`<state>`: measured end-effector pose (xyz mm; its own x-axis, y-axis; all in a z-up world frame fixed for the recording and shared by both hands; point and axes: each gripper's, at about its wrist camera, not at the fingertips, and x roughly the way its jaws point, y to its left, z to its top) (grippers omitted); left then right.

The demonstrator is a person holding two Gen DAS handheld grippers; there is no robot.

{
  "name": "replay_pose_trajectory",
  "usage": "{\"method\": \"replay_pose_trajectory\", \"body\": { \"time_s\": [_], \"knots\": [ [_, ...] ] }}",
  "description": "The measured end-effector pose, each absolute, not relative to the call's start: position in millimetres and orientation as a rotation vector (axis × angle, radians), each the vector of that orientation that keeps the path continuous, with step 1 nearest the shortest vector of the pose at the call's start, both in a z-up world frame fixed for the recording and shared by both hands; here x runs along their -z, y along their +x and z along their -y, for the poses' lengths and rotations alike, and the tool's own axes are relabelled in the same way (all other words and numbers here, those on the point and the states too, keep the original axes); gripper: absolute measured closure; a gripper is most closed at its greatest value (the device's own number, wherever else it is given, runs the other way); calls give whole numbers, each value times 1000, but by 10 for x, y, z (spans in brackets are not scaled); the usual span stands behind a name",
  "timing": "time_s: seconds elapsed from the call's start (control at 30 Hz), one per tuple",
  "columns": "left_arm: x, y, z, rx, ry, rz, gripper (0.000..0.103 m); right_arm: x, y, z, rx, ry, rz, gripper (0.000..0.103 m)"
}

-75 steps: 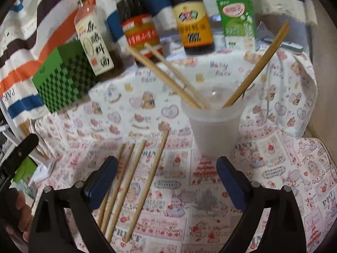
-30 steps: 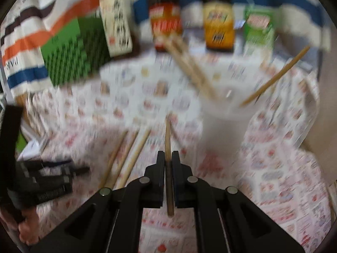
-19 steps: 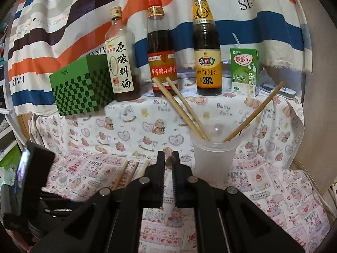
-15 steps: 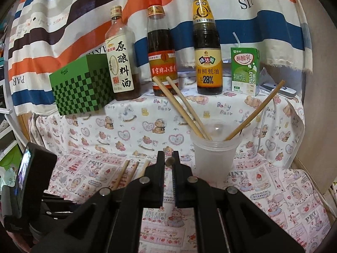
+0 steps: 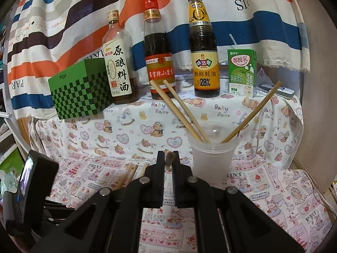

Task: Organize utensils
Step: 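Grasp a chopstick with the right tool while the left tool grasps another, then lift both chopsticks upright, carry them over the clear cup, open both tools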

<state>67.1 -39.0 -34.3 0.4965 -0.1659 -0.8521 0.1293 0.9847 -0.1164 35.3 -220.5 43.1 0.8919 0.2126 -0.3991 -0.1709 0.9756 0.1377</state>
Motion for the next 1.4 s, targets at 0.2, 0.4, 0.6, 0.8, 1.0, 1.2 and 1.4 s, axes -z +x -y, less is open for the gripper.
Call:
{"method": "replay_pose_trajectory", "body": {
  "time_s": [0.2,0.4,0.6,0.8,1.0,1.2,1.4],
  "knots": [
    [-285,283,287,183,-33,-671,98,-516,290,2305,-213,154,-370,97],
    [-613,76,167,204,-61,-450,98,-613,236,2374,-218,178,-319,97],
    [-739,-51,139,205,-52,-363,98,-650,214,2386,-237,180,-311,97],
    [-720,-66,157,188,-34,-350,98,-654,226,2354,-246,162,-315,97],
    [-627,41,188,197,-33,-396,98,-542,348,2376,-251,182,-367,97],
    [-512,191,138,179,-57,-473,97,-531,368,2383,-257,176,-377,97],
    [-409,218,289,174,12,-503,97,-536,392,2349,-257,131,-396,97]
  ]
}}
